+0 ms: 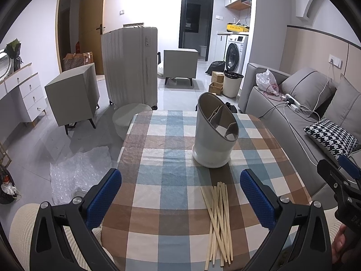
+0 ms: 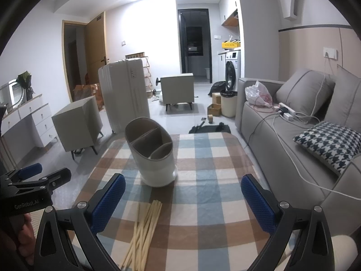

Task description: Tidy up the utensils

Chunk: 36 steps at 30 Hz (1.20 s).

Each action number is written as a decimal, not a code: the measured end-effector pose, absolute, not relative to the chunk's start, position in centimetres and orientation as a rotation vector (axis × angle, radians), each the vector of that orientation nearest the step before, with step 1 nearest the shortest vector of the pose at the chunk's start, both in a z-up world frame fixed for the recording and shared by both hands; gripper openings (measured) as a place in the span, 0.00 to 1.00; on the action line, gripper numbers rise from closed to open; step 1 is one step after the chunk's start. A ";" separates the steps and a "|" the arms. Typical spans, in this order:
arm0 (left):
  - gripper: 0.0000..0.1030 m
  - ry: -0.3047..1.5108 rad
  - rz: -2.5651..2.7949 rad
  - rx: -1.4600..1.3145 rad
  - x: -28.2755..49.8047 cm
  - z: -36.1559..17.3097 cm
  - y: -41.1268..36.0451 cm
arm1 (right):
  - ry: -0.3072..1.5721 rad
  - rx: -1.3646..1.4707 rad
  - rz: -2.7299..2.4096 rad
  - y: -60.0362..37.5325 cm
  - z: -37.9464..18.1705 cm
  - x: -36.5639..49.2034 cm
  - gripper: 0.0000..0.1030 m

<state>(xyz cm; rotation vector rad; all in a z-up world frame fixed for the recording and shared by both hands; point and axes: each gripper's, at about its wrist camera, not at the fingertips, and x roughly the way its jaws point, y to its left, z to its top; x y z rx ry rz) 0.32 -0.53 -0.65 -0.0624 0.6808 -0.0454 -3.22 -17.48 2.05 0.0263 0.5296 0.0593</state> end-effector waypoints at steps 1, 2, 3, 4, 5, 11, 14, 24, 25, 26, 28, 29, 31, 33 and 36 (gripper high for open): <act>0.99 0.683 -0.047 -0.063 0.4 -0.7 -0.5 | 0.532 0.026 0.059 -17.5 2.0 -3.2 1.00; 0.99 0.687 -0.049 -0.064 0.4 -0.7 -0.6 | 0.534 0.024 0.058 -17.4 2.0 -3.1 1.00; 0.99 0.695 -0.054 -0.066 0.6 -0.8 -0.6 | 0.535 0.022 0.057 -17.4 2.0 -3.1 1.00; 0.99 0.705 -0.060 -0.071 0.7 -0.9 -0.5 | 0.537 0.021 0.056 -17.4 1.9 -3.0 1.00; 0.99 0.714 -0.064 -0.076 0.9 -1.0 -0.5 | 0.540 0.020 0.058 -17.4 1.9 -3.0 1.00; 0.99 0.802 -0.084 -0.119 2.4 -2.3 0.0 | 0.563 0.020 0.076 -17.6 1.5 -2.0 1.00; 0.99 0.887 -0.088 -0.157 3.9 -3.8 0.4 | 0.571 -0.008 0.070 -17.7 1.0 -1.5 1.00; 0.87 1.225 -0.133 -0.278 8.4 -10.3 -0.4 | 0.679 -0.048 0.077 -18.1 -1.8 2.3 0.95; 0.86 1.241 -0.136 -0.267 8.6 -10.6 -0.6 | 0.697 -0.050 0.076 -18.1 -2.2 2.9 0.94; 0.85 1.256 -0.137 -0.248 8.9 -10.9 -1.0 | 0.708 -0.049 0.074 -18.2 -2.5 3.2 0.94; 0.84 1.272 -0.131 -0.211 9.5 -11.6 -1.3 | 0.727 -0.042 0.060 -18.5 -3.0 4.0 0.94; 0.84 1.280 -0.129 -0.200 9.7 -11.9 -1.4 | 0.737 -0.040 0.045 -18.6 -3.2 4.4 0.94; 0.82 1.306 -0.124 -0.185 10.3 -12.7 -1.7 | 0.757 -0.024 0.043 -18.9 -3.4 5.3 0.94; 0.77 1.327 -0.114 -0.176 10.8 -13.4 -1.9 | 0.769 -0.015 0.044 -19.1 -3.5 5.7 0.94; 0.74 1.352 -0.099 -0.171 11.4 -14.1 -2.2 | 0.781 -0.011 0.055 -19.3 -3.6 6.3 0.94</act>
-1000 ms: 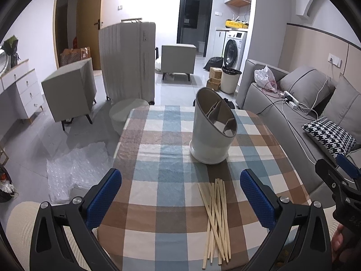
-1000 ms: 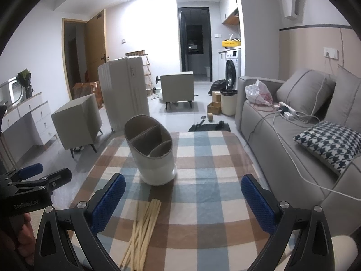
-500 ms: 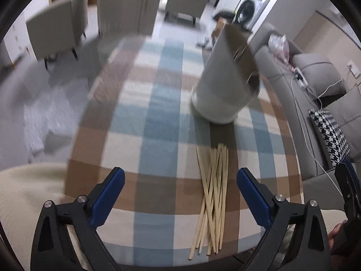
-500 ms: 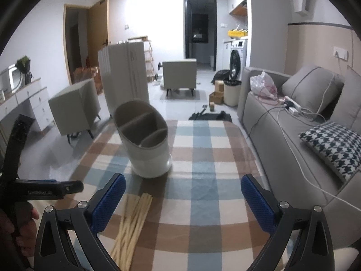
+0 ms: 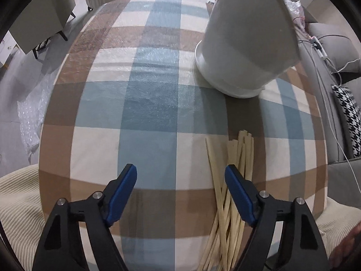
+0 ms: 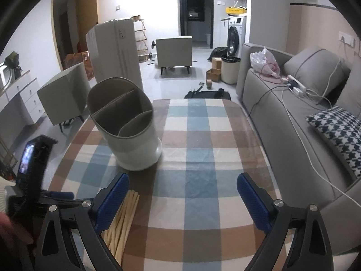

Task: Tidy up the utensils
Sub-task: 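Lower the left tool onto the chopstick bundle and close on one chopstick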

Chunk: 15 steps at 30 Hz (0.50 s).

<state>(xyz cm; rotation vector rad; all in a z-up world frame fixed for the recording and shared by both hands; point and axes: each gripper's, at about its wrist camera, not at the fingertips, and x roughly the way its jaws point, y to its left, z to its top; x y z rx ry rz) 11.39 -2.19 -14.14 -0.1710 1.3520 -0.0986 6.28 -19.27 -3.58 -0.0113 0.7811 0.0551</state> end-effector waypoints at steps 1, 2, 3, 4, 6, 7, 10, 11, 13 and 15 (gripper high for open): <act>0.73 1.359 -0.092 -0.165 11.5 -14.3 -2.3 | 0.790 -0.008 0.063 -19.3 -3.6 6.4 0.94; 0.71 1.359 -0.086 -0.162 11.6 -14.4 -2.4 | 0.798 -0.002 0.070 -19.4 -3.7 6.6 0.94; 0.68 1.355 -0.088 -0.168 11.6 -14.3 -2.4 | 0.803 0.004 0.077 -19.5 -3.8 6.8 0.94; 0.68 1.355 -0.090 -0.170 11.7 -14.3 -2.5 | 0.804 0.010 0.082 -19.7 -3.7 6.8 0.94; 0.68 1.356 -0.085 -0.145 11.7 -14.2 -2.9 | 0.806 0.030 0.074 -20.2 -3.6 7.0 0.94; 0.66 1.358 -0.079 -0.122 11.7 -14.1 -3.1 | 0.809 0.045 0.075 -20.4 -3.6 7.1 0.94; 0.47 1.381 -0.072 -0.093 11.8 -14.3 -3.8 | 0.822 0.090 0.074 -21.2 -3.6 7.3 0.94; 0.46 1.386 -0.077 -0.102 11.7 -14.2 -3.8 | 0.823 0.097 0.075 -21.2 -3.5 7.3 0.94; 0.42 1.383 -0.072 -0.096 11.6 -14.2 -4.2 | 0.817 0.112 0.080 -21.5 -3.3 7.2 0.94; 0.36 1.386 -0.062 -0.064 11.5 -14.3 -4.6 | 0.812 0.118 0.085 -21.6 -3.0 7.1 0.94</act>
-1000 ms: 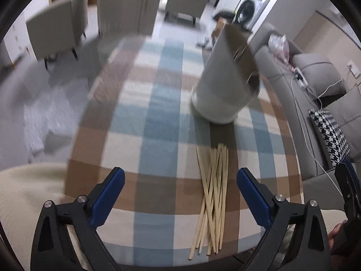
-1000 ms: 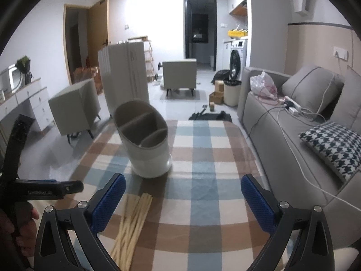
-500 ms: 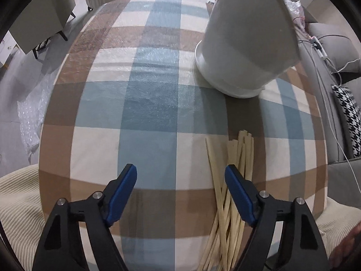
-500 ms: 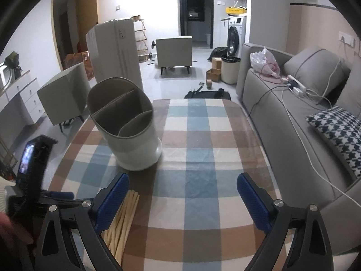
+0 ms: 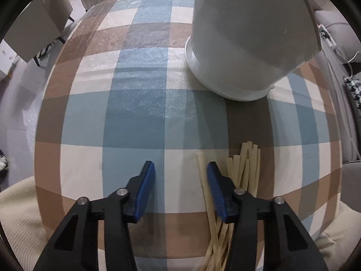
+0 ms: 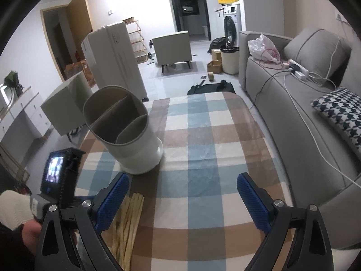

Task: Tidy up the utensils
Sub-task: 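Lower the left tool onto the chopstick bundle and close on one chopstick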

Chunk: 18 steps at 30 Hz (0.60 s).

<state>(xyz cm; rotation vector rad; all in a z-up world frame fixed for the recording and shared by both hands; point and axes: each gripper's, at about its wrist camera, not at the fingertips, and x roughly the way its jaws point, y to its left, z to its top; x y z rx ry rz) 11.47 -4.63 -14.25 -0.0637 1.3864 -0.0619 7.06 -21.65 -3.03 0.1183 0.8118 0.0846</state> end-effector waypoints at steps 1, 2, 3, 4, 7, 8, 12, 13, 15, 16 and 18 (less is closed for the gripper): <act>0.31 1.391 -0.068 -0.055 11.4 -14.1 -4.9 | 0.809 0.123 0.087 -21.8 -2.9 7.0 0.94; 0.29 1.398 -0.073 -0.049 11.5 -13.9 -5.3 | 0.808 0.128 0.088 -21.8 -2.9 7.0 0.94; 0.26 1.403 -0.079 -0.041 11.4 -13.8 -5.5 | 0.808 0.133 0.090 -21.9 -2.8 7.0 0.94; 0.24 1.408 -0.082 -0.028 11.4 -13.7 -5.8 | 0.809 0.140 0.093 -22.0 -2.8 7.0 0.94; 0.04 1.401 -0.075 0.021 11.5 -13.8 -6.8 | 0.802 0.154 0.097 -22.2 -2.5 6.9 0.94; 0.04 1.406 -0.084 0.010 11.5 -13.8 -6.9 | 0.800 0.153 0.097 -22.3 -2.4 6.9 0.94; 0.02 1.392 -0.102 -0.028 11.3 -12.9 -6.6 | 0.809 0.148 0.101 -22.1 -2.4 6.8 0.94; 0.02 1.379 -0.105 -0.036 11.8 -12.5 -7.4 | 0.817 0.146 0.105 -22.0 -2.6 6.8 0.94; 0.02 1.346 -0.127 -0.076 11.6 -11.7 -7.2 | 0.839 0.150 0.115 -21.8 -2.9 6.9 0.93; 0.02 1.324 -0.133 -0.099 11.4 -10.9 -6.8 | 0.855 0.155 0.121 -21.8 -3.2 6.9 0.90; 0.02 1.277 -0.142 -0.127 11.0 -9.5 -6.1 | 0.893 0.172 0.138 -21.7 -4.0 7.1 0.86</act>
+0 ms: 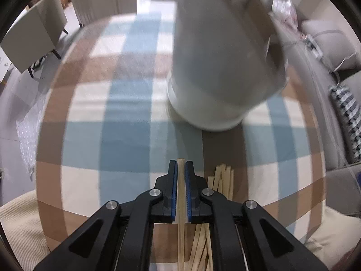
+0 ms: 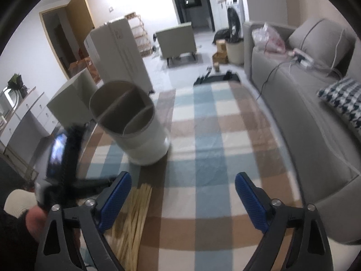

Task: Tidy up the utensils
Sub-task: 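Lower the left tool onto the chopstick bundle and close on one chopstick, then lift the chopstick with the left tool while the right tool grasps another chopstick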

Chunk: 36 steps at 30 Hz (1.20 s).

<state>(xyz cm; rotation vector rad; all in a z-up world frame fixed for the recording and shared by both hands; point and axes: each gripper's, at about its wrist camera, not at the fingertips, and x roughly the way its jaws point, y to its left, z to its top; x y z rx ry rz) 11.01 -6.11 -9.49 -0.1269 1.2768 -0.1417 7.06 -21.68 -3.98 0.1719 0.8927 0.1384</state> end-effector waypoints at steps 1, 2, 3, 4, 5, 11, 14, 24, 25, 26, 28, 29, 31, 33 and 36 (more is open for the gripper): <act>0.02 1.253 -0.148 -0.143 10.8 -8.7 -5.5 | 0.929 0.187 0.151 -21.5 -4.6 7.3 0.80; 0.02 1.233 -0.154 -0.156 10.6 -7.8 -4.8 | 0.949 0.196 0.160 -21.4 -5.0 7.3 0.75; 0.02 1.216 -0.159 -0.167 10.9 -7.4 -4.1 | 0.975 0.216 0.175 -21.3 -5.6 7.5 0.69; 0.02 1.197 -0.165 -0.183 10.7 -6.7 -3.2 | 1.002 0.235 0.185 -21.2 -6.1 7.6 0.68; 0.02 1.180 -0.169 -0.197 10.8 -6.3 -2.1 | 1.031 0.250 0.194 -21.0 -6.6 7.7 0.67; 0.02 1.121 -0.161 -0.309 12.1 -6.4 0.8 | 1.160 0.272 0.257 -18.7 -8.6 9.0 0.45; 0.02 1.099 -0.148 -0.382 13.0 -6.7 1.2 | 1.217 0.200 0.321 -15.8 -9.2 10.6 0.44; 0.02 1.087 -0.171 -0.486 13.6 -5.9 4.2 | 1.466 -0.008 0.399 -7.9 -13.3 15.5 0.40; 0.02 1.082 -0.173 -0.480 13.6 -5.7 4.4 | 1.478 -0.018 0.401 -7.6 -13.6 15.7 0.37; 0.02 1.078 -0.173 -0.474 13.7 -5.6 4.6 | 1.493 -0.037 0.402 -7.1 -14.1 15.9 0.35; 0.02 1.073 -0.177 -0.476 13.6 -5.6 5.2 | 1.511 -0.082 0.400 -6.1 -14.8 16.1 0.31; 0.02 1.075 -0.182 -0.479 13.6 -5.7 5.4 | 1.517 -0.107 0.388 -5.7 -15.3 16.1 0.31; 0.02 1.078 -0.176 -0.475 13.6 -5.7 5.9 | 1.527 -0.128 0.370 -5.4 -15.9 16.2 0.28; 0.02 1.080 -0.169 -0.485 13.6 -5.9 6.5 | 1.533 -0.161 0.346 -5.1 -16.2 16.1 0.28; 0.02 1.084 -0.161 -0.518 13.8 -6.0 7.3 | 1.516 -0.252 0.330 -4.0 -16.4 15.6 0.24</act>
